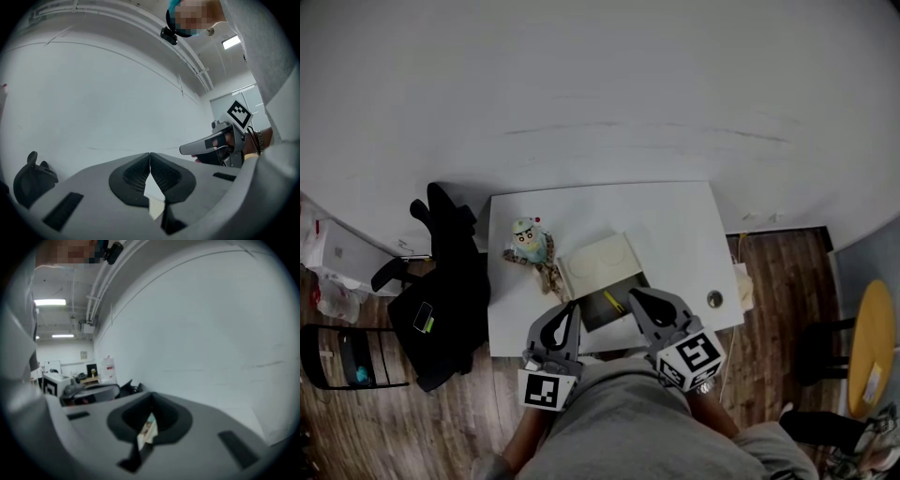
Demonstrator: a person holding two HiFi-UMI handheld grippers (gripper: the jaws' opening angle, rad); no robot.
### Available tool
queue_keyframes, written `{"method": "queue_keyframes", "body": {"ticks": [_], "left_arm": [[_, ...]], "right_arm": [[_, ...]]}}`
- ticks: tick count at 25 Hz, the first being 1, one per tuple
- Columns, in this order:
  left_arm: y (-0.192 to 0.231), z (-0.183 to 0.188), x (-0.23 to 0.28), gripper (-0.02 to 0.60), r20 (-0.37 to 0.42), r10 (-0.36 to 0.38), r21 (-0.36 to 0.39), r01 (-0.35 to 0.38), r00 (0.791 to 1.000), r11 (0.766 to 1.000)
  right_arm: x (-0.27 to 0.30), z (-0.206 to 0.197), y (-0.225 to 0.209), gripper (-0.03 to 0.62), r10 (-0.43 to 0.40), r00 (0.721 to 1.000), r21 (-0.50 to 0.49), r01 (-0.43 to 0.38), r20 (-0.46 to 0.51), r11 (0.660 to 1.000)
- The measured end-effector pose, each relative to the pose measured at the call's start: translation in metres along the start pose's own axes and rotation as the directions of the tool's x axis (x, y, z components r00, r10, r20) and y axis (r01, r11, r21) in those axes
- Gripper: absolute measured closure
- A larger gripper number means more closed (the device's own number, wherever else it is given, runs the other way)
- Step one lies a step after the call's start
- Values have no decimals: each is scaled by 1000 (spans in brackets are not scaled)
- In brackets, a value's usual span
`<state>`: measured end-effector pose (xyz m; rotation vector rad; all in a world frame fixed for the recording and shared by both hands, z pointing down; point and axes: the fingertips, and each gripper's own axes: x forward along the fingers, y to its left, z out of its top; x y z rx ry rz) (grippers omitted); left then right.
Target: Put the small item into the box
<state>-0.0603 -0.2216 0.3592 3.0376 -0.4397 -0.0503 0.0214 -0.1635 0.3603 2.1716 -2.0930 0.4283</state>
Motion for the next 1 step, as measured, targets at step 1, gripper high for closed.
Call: {"method": "queue_keyframes", "body": {"ticks": [1], "left_arm": [[-2,-1,0,548,-3,-4,-1,4,1000,1000]], "right_arm": [[-1,-1,0,562,-2,1000,2,2,-3,1000]]}}
